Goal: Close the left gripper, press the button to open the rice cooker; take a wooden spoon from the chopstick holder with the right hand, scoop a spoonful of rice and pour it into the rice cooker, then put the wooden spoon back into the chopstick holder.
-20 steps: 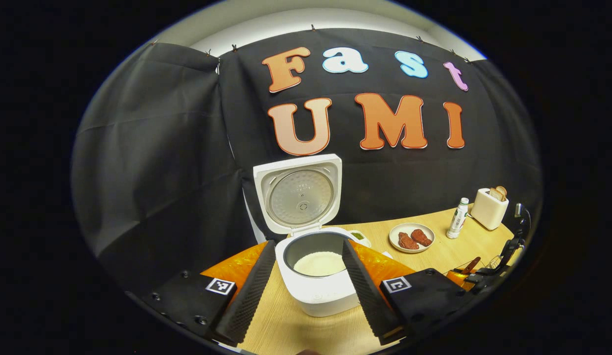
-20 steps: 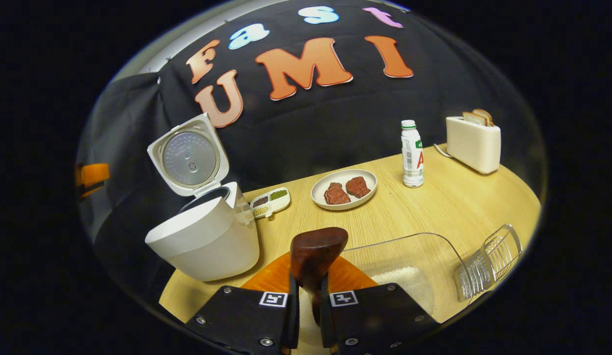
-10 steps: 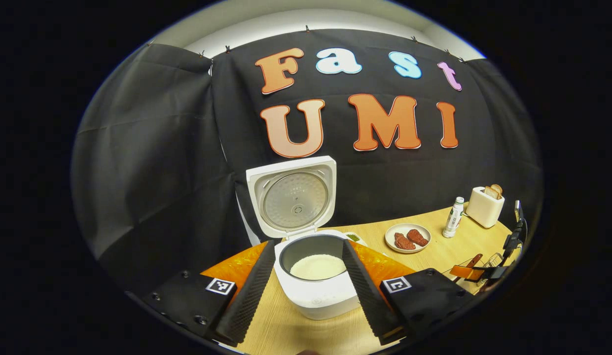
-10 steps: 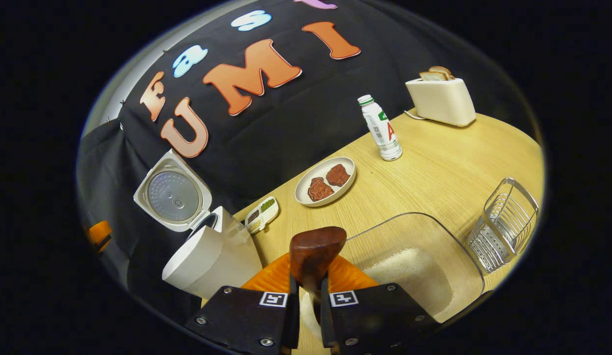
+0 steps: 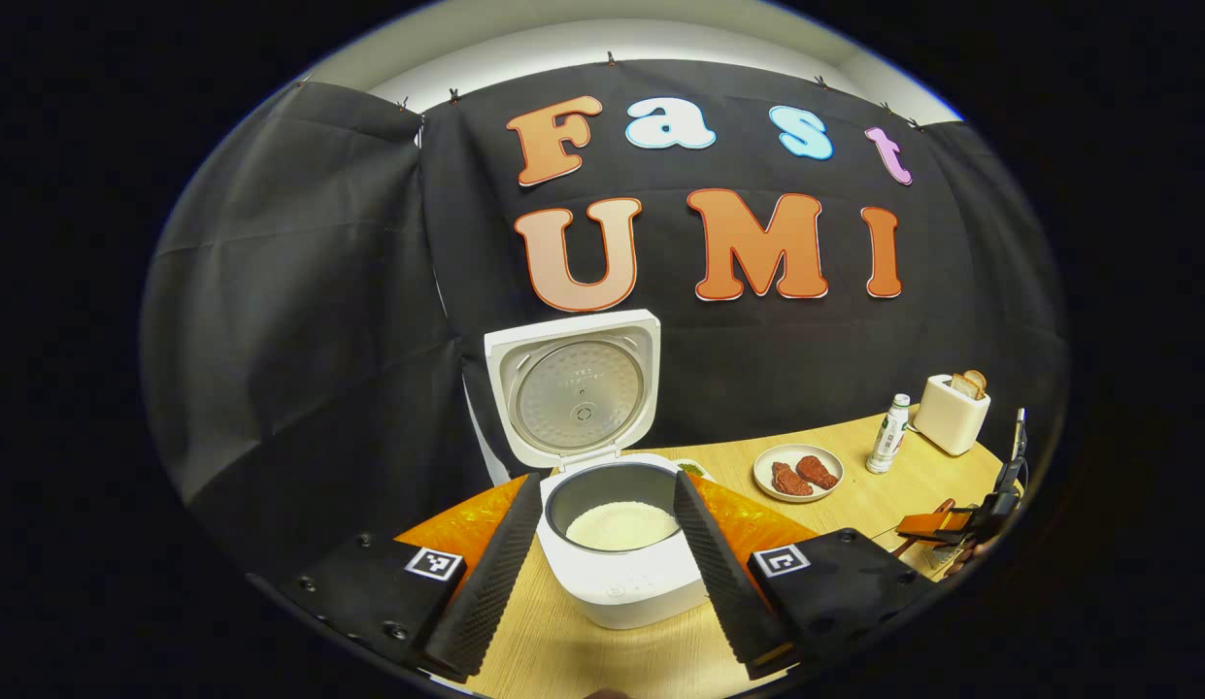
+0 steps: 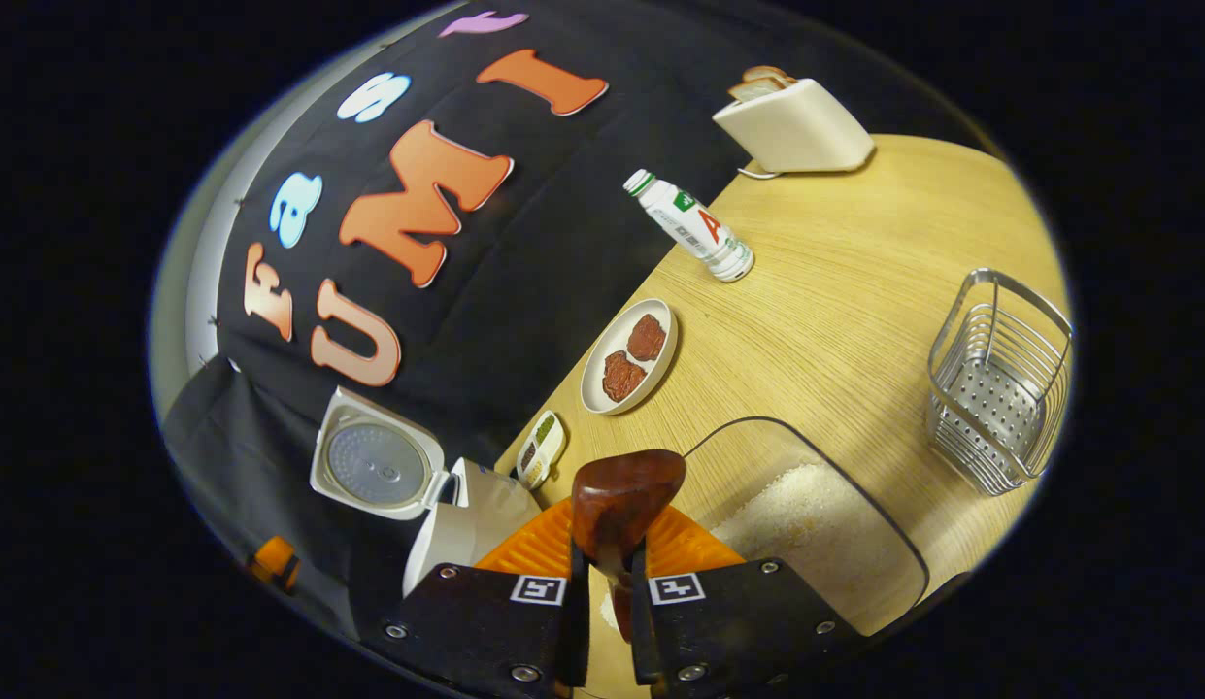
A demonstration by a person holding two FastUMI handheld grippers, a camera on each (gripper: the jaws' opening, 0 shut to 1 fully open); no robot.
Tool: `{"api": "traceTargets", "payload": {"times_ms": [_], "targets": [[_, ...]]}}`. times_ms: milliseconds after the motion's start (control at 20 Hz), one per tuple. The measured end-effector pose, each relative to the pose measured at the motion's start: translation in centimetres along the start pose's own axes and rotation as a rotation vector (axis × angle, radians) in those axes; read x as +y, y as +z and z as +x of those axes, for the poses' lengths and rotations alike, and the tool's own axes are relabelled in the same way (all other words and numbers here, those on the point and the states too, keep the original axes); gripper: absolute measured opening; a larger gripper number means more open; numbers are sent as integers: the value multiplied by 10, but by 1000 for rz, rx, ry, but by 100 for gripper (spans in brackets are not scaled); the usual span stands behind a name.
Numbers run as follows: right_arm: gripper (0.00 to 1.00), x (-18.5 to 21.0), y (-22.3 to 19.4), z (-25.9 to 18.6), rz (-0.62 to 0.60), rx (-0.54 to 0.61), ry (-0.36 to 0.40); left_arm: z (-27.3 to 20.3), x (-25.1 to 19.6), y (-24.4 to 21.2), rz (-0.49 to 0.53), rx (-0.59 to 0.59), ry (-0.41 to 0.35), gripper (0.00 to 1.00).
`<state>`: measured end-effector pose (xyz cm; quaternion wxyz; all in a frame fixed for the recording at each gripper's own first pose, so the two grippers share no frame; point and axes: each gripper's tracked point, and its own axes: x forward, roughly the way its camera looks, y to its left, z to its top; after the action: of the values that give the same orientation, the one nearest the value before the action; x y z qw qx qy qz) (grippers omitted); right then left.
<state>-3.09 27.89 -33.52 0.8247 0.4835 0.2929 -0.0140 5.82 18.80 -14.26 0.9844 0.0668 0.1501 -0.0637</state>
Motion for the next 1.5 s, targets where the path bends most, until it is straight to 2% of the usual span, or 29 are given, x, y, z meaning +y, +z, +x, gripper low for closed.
{"api": "traceTargets", "payload": {"times_ms": [100, 250, 350, 450, 500, 650, 750, 800, 850, 900, 1050, 1150, 1250, 1350, 1400, 1500], "targets": [[17, -7, 13, -7, 84, -17, 13, -1, -1, -2, -11, 8, 9, 89], [17, -15, 32, -18, 136, -36, 13, 0, -7, -5, -37, 19, 21, 89], [17, -15, 45, -24, 183, -42, 24, -2, -13, -6, -52, 21, 24, 93], [17, -12, 58, -31, 235, -50, 44, 0, -19, -5, -64, 21, 30, 93], [17, -10, 64, -33, 260, -54, 53, -1, -21, -5, -71, 18, 35, 89], [17, 3, 79, -39, 339, -55, 84, -2, -29, -5, -99, 19, 43, 93], [17, 15, 89, -41, 411, -55, 119, -5, -30, -7, -113, 19, 56, 89], [17, 21, 93, -41, 452, -56, 138, -7, -30, -7, -116, 19, 61, 93], [12, 28, 97, -40, 487, -50, 158, -8, -29, -7, -119, 18, 70, 89], [17, 35, 101, -38, 516, -46, 175, -9, -28, -8, -123, 18, 75, 93], [17, 62, 104, -33, 569, -17, 223, -15, -20, -8, -132, 13, 102, 93], [17, 84, 102, -26, 595, 13, 252, -17, -11, -4, -123, 2, 122, 93], [17, 109, 98, -14, 590, 51, 282, -19, 15, 0, -106, -19, 181, 93], [17, 133, 101, -4, 586, 56, 314, -27, 29, 6, -154, -28, 199, 89], [17, 149, 97, 1, 584, 78, 337, -27, 34, 5, -171, -30, 206, 93], [17, 173, 92, 6, 580, 89, 369, -32, 43, -4, -180, -24, 226, 89]]}}
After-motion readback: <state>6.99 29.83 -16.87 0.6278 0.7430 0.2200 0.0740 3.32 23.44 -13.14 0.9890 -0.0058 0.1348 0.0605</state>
